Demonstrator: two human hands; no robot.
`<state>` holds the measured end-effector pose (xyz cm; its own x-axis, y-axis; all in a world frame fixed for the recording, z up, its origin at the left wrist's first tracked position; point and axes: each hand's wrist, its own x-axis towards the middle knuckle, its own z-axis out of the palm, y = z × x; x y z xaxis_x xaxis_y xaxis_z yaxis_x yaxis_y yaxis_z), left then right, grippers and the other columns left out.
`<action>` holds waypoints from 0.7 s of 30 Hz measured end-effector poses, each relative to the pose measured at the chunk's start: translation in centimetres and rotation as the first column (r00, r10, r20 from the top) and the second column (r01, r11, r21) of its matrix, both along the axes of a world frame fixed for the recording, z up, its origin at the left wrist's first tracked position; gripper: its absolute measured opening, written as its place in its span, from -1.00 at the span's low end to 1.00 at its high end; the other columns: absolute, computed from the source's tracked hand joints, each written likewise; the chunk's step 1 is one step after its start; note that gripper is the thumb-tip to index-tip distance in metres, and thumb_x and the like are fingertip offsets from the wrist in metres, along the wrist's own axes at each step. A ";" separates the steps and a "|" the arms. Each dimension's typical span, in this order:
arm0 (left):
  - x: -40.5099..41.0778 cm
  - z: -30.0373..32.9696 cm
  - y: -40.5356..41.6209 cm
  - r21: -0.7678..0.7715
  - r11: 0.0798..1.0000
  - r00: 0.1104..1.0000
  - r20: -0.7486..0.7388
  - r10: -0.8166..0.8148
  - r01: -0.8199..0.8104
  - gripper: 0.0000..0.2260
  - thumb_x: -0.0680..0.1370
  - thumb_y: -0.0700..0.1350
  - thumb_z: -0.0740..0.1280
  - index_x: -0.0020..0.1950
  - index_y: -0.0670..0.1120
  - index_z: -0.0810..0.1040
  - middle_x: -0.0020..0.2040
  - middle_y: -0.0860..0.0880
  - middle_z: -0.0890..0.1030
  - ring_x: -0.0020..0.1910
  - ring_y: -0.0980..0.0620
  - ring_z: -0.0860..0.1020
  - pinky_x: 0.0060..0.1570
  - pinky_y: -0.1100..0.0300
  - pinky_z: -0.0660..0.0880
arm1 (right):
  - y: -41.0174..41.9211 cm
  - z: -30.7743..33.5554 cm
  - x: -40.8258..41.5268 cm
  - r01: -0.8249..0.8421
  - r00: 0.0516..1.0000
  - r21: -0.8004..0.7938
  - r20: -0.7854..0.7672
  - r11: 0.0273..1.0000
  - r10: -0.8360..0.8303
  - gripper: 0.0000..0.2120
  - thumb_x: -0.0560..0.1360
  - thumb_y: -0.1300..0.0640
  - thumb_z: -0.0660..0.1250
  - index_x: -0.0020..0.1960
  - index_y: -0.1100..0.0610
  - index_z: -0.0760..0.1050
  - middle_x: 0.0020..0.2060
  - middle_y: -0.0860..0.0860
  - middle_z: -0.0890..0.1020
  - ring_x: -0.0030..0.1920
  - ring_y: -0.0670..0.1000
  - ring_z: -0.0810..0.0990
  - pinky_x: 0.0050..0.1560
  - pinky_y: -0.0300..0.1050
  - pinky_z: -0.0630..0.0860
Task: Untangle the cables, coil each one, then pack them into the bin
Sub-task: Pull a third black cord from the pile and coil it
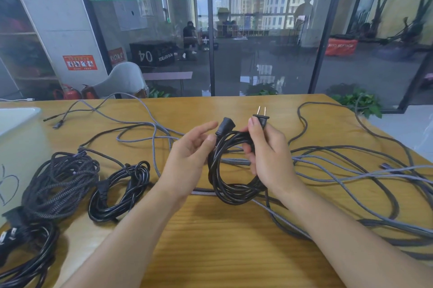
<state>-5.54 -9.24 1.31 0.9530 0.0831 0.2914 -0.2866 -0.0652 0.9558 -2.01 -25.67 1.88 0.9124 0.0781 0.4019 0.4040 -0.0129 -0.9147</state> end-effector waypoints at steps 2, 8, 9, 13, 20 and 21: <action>0.2 -0.1 0.3 -0.003 1.000 1.000 0.002 0.008 -0.008 -0.76 0.71 -0.15 0.27 0.33 -0.03 0.61 0.02 0.00 0.75 -0.06 0.10 0.67 -0.03 0.23 0.60 | -0.1 0.4 -0.2 -0.023 1.000 0.049 0.019 0.999 0.022 -0.64 0.71 -0.07 0.15 -0.08 0.10 0.58 -0.43 -0.10 0.50 -0.39 -0.08 0.46 -0.48 -0.30 0.34; 0.3 -0.2 1.3 0.209 0.973 0.995 -0.004 -0.099 0.098 -0.75 0.72 -0.17 0.26 0.23 0.03 0.71 -0.11 -0.26 0.64 -0.20 -0.06 0.49 -0.10 -0.05 0.50 | -0.6 0.9 -0.1 0.020 0.999 0.123 0.031 0.992 -0.024 -0.64 0.73 -0.05 0.17 -0.09 0.12 0.59 -0.34 0.02 0.55 -0.34 -0.07 0.51 -0.44 -0.31 0.37; 0.2 -0.2 1.2 0.252 0.957 0.989 -0.018 -0.143 0.143 -0.73 0.73 -0.18 0.25 0.23 0.05 0.71 -0.04 -0.26 0.67 -0.16 -0.11 0.51 -0.07 -0.07 0.51 | -0.6 0.8 0.1 0.033 0.999 0.120 0.027 0.992 -0.037 -0.64 0.73 -0.06 0.18 -0.09 0.09 0.59 -0.31 0.03 0.57 -0.31 -0.06 0.54 -0.39 -0.26 0.43; -0.4 0.1 0.6 0.228 0.949 0.976 -0.063 -0.207 0.216 -0.72 0.72 -0.23 0.24 0.21 0.01 0.71 -0.11 0.09 0.71 -0.14 0.03 0.55 -0.08 0.22 0.52 | -0.3 0.1 0.5 0.085 0.996 0.035 0.018 0.996 -0.085 -0.63 0.71 -0.13 0.17 -0.10 0.03 0.60 -0.28 0.01 0.64 -0.25 -0.04 0.64 -0.29 -0.13 0.50; -0.3 0.2 0.2 -0.132 0.966 0.964 -0.120 -0.237 0.221 -0.64 0.70 0.08 0.23 0.45 -0.02 0.51 0.15 -0.11 0.71 0.04 -0.02 0.65 0.11 0.09 0.51 | -0.6 -0.1 0.9 0.097 0.994 -0.159 -0.042 0.982 -0.105 -0.61 0.70 -0.21 0.11 -0.04 -0.01 0.57 -0.18 0.07 0.68 -0.28 -0.06 0.58 -0.21 -0.05 0.46; -0.3 0.2 0.3 -0.090 0.971 0.966 -0.118 -0.229 0.220 -0.58 0.64 0.05 0.36 0.49 0.01 0.44 0.15 -0.10 0.71 0.06 0.00 0.67 0.09 0.15 0.54 | -0.6 -0.2 0.9 0.080 0.994 -0.168 -0.063 0.983 -0.091 -0.61 0.70 -0.22 0.11 -0.03 -0.01 0.57 -0.18 0.09 0.68 -0.29 -0.03 0.58 -0.24 -0.05 0.47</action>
